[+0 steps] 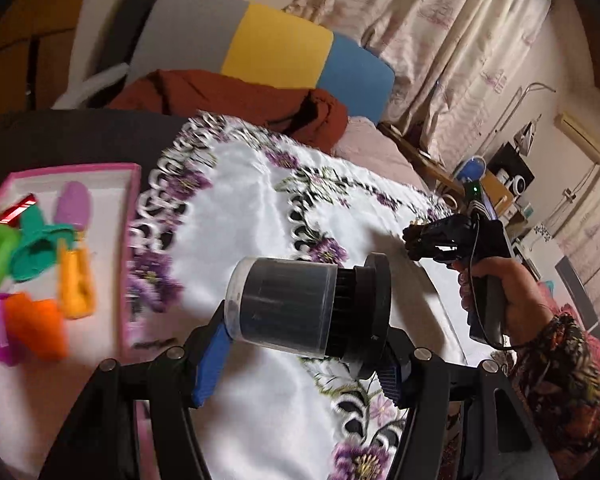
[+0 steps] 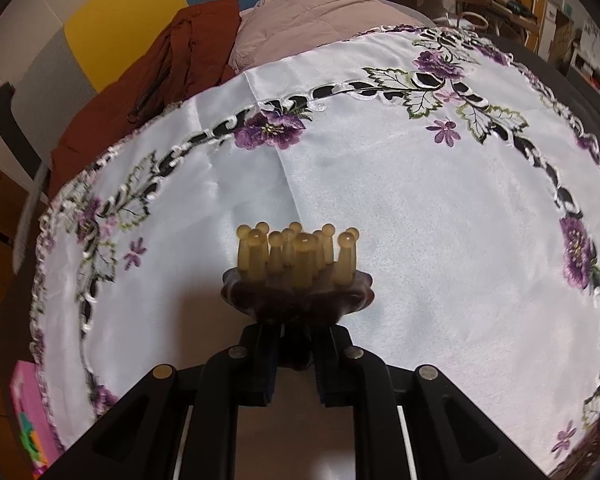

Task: Organize rigid objects
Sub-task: 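Carry the black cylindrical cup into the pink tray and open the left tool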

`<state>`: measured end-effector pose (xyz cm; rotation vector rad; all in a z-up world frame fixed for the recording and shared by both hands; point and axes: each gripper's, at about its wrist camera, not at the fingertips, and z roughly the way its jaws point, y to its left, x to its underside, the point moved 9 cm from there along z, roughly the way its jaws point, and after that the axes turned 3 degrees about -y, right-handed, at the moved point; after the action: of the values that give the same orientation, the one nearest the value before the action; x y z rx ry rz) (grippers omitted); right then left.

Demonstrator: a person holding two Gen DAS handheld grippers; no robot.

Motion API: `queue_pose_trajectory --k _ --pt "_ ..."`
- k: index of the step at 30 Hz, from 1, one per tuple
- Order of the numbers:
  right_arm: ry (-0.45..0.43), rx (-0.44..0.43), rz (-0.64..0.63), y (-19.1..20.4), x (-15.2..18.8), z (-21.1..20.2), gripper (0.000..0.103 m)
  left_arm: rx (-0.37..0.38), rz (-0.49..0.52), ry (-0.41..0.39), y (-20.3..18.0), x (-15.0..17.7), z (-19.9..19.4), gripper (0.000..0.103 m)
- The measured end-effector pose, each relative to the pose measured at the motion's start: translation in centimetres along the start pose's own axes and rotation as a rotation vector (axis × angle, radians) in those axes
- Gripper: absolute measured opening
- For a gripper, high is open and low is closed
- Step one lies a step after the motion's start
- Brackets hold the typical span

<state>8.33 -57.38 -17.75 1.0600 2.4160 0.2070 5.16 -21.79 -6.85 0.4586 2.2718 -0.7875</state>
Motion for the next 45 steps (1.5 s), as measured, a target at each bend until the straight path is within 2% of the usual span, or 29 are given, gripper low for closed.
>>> queue_pose_trajectory --k 4,8,12,18,23,26,28,30,35,42,45 --pt "-0.047 -0.046 -0.030 1.4 -0.3 -1.4 0.013 -0.033 -0.019 -0.037 2.4 -0.1 -3.0 0.064" --pt "-0.051 -0.071 -0.062 2.9 0.3 -1.9 0.013 -0.074 -0.072 -0.040 6.2 0.9 -5.6 0.064" --pt "-0.053 -0.079 -0.087 3.7 0.7 -2.2 0.013 -0.152 -0.119 -0.036 10.4 2.5 -7.7 0.064" --pt "-0.074 -0.076 -0.091 3.9 1.0 -2.5 0.013 -0.236 -0.203 -0.016 14.8 4.9 -9.3 0.064" --pt "-0.085 -0.091 -0.096 4.4 1.5 -3.1 0.013 -0.322 -0.208 0.005 17.4 6.2 -9.7 0.064" --pt "-0.085 -0.101 -0.109 4.9 2.0 -3.3 0.013 -0.369 -0.215 -0.008 18.5 6.3 -10.4 0.070" --pt "-0.085 -0.112 -0.117 5.4 2.3 -3.4 0.013 -0.363 -0.226 -0.035 18.7 6.1 -11.0 0.086" --pt "-0.086 -0.122 -0.125 5.8 2.6 -3.5 0.013 -0.362 -0.226 -0.064 18.6 5.8 -11.5 0.090" --pt "-0.085 -0.156 -0.150 7.0 3.5 -3.9 0.013 -0.341 -0.203 -0.075 17.7 5.6 -11.8 0.094" --pt "-0.102 -0.200 -0.192 8.7 4.7 -5.0 0.013 -0.292 -0.238 -0.058 16.7 5.8 -11.3 0.096" --pt "-0.124 -0.251 -0.219 10.0 5.6 -6.3 0.013 -0.288 -0.239 -0.062 16.5 5.7 -11.4 0.096"
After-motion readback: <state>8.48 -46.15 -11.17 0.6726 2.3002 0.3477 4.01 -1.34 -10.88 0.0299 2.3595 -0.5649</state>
